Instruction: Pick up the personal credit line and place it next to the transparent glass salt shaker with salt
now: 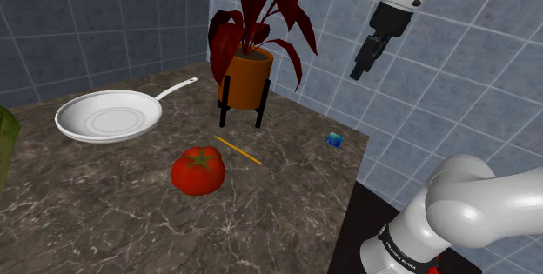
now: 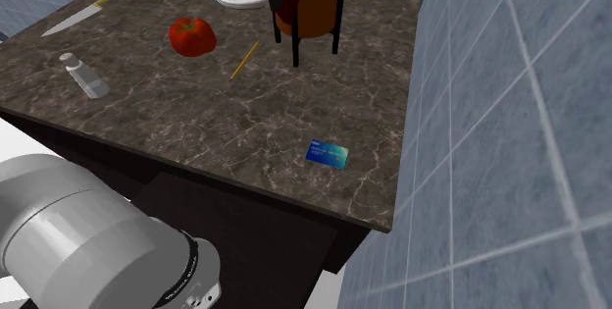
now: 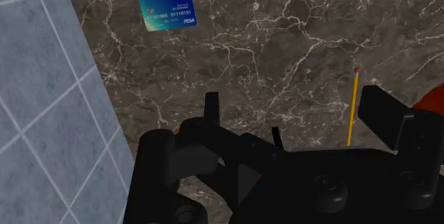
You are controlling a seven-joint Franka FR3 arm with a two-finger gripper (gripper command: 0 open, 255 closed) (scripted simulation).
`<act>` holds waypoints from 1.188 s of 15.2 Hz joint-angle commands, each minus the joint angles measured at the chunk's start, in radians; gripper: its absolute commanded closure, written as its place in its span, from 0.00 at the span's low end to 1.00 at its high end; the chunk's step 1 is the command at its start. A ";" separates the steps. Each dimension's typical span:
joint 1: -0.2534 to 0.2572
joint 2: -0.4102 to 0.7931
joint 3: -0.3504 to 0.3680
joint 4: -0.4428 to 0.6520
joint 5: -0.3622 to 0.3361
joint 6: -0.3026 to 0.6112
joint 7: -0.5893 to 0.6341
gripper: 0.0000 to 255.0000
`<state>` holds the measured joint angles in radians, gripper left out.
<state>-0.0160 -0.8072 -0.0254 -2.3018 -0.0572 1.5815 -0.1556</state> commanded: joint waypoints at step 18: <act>-0.379 0.239 0.085 -0.310 -0.037 0.544 0.813 0.00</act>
<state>-0.3713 -0.5895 0.0536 -2.6002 -0.0908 2.0924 0.6012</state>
